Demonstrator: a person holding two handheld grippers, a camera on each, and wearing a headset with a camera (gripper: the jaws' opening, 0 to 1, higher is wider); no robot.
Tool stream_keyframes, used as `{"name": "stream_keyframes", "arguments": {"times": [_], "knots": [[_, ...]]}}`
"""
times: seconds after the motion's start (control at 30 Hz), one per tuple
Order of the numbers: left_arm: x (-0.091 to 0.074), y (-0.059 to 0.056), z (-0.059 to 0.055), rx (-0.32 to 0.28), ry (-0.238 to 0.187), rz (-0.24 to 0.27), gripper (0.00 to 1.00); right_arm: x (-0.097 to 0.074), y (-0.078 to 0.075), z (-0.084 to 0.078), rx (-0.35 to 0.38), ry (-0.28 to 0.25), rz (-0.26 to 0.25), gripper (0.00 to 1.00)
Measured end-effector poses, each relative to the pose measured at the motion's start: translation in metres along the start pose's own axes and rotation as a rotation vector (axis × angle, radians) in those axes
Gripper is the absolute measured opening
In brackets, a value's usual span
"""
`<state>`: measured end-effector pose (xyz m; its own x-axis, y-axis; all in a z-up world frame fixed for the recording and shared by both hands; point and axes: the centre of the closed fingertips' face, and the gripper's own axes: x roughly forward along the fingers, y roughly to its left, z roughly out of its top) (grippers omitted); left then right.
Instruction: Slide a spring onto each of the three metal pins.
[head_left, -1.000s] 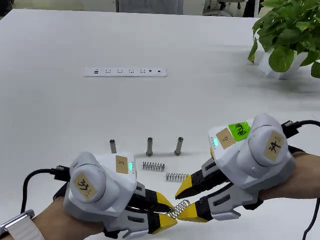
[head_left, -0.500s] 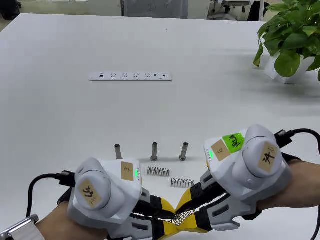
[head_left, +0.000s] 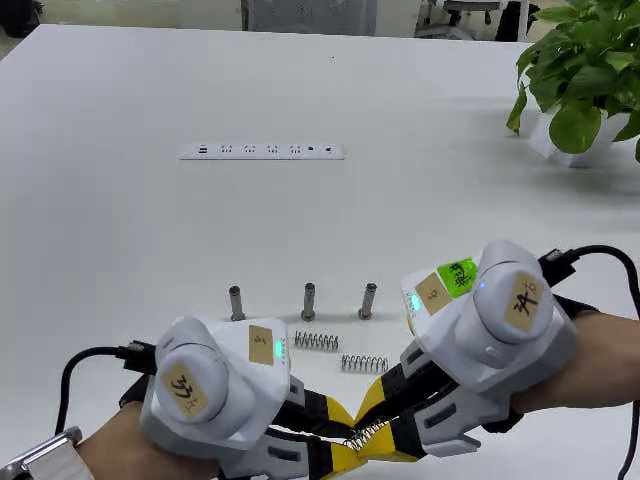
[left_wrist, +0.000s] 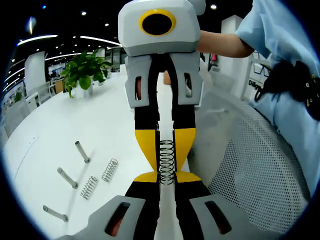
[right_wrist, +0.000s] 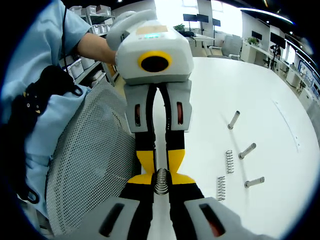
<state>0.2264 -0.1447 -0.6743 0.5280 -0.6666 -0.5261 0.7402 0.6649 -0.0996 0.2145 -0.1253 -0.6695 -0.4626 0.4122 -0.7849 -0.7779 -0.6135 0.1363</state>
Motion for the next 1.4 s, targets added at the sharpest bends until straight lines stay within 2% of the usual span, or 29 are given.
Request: {"name": "stream_keyframes", "arguments": {"times": [0.17,0.3,0.43,0.53,0.7,0.83,0.93,1.1,1.23,1.33,1.37,1.4], "knots": [[-0.002,0.002,0.000,-0.002,-0.013,0.016,0.10,0.000,-0.001,0.002,-0.002,0.004,0.001,0.12],[-0.004,0.006,-0.002,-0.023,-0.025,0.051,0.10,0.001,-0.005,0.003,-0.009,0.008,-0.007,0.12],[-0.007,0.009,-0.002,-0.057,-0.059,0.079,0.11,0.001,-0.006,0.006,-0.009,0.001,-0.012,0.12],[-0.011,0.015,-0.002,-0.094,-0.089,0.121,0.12,0.000,-0.012,0.010,-0.012,-0.012,-0.032,0.12],[-0.021,0.028,-0.008,-0.126,-0.107,0.214,0.31,-0.001,-0.023,0.011,-0.014,-0.017,-0.075,0.12],[-0.032,0.040,-0.014,-0.166,-0.132,0.293,0.43,-0.001,-0.026,0.013,-0.019,-0.012,-0.081,0.12],[-0.043,0.049,-0.022,-0.189,-0.138,0.352,0.52,-0.001,-0.027,0.014,-0.024,-0.007,-0.079,0.12],[-0.068,0.066,-0.034,-0.257,-0.173,0.470,0.69,0.000,-0.026,0.013,-0.031,0.010,-0.070,0.12],[-0.083,0.076,-0.047,-0.291,-0.184,0.527,0.78,0.000,-0.027,0.013,-0.036,0.020,-0.066,0.12],[-0.089,0.078,-0.051,-0.310,-0.191,0.565,0.91,0.000,-0.028,0.013,-0.043,0.025,-0.066,0.12],[-0.094,0.081,-0.054,-0.319,-0.197,0.593,0.98,0.000,-0.029,0.012,-0.041,0.028,-0.065,0.12],[-0.097,0.082,-0.055,-0.320,-0.199,0.600,1.00,0.000,-0.029,0.012,-0.042,0.030,-0.065,0.12]]}}
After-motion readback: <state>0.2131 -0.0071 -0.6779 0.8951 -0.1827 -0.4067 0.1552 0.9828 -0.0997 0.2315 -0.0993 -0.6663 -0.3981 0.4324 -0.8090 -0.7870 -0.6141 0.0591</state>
